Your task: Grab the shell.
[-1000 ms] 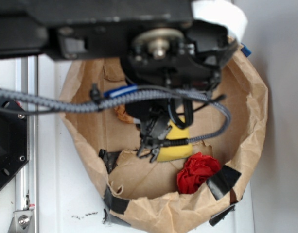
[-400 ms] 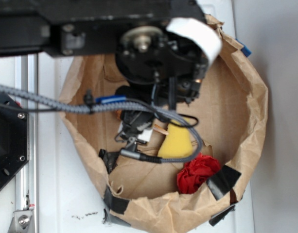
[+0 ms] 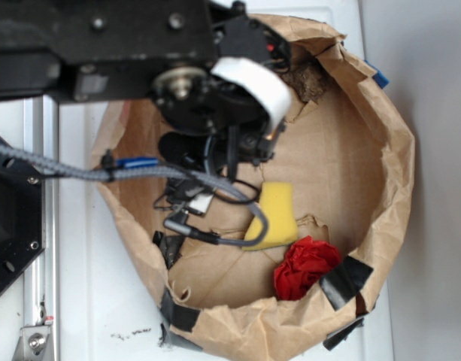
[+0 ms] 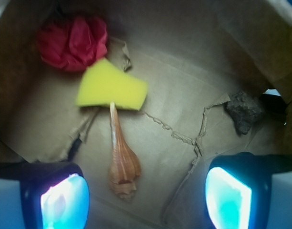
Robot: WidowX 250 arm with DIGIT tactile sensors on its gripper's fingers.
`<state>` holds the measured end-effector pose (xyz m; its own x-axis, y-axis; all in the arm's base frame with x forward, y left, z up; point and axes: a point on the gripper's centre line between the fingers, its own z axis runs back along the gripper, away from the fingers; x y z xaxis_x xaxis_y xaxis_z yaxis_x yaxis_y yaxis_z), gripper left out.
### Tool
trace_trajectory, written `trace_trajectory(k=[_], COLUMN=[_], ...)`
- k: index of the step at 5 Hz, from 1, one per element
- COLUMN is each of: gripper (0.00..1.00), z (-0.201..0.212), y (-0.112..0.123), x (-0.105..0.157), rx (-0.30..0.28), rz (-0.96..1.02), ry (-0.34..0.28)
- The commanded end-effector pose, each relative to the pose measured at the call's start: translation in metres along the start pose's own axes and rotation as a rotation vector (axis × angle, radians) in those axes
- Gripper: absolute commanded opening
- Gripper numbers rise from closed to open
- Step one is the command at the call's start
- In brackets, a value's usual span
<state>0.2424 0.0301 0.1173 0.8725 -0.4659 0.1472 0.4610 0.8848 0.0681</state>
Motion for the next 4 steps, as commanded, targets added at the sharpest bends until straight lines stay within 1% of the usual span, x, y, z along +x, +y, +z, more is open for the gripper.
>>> trace_trajectory(k=[1, 2, 3, 4], gripper=[1.0, 1.0, 1.0, 1.0], z=[-0.014, -0.027, -0.04, -0.051], y=[-0.007, -0.009, -0.009, -0.008], x=[0.005, 0.003, 0.003, 0.002], rx=[0.018, 0.0, -0.061, -0.051], rz=[-0.111, -0.14, -0.167, -0.165], ry=[-0.059, -0.037, -0.011, 0.015])
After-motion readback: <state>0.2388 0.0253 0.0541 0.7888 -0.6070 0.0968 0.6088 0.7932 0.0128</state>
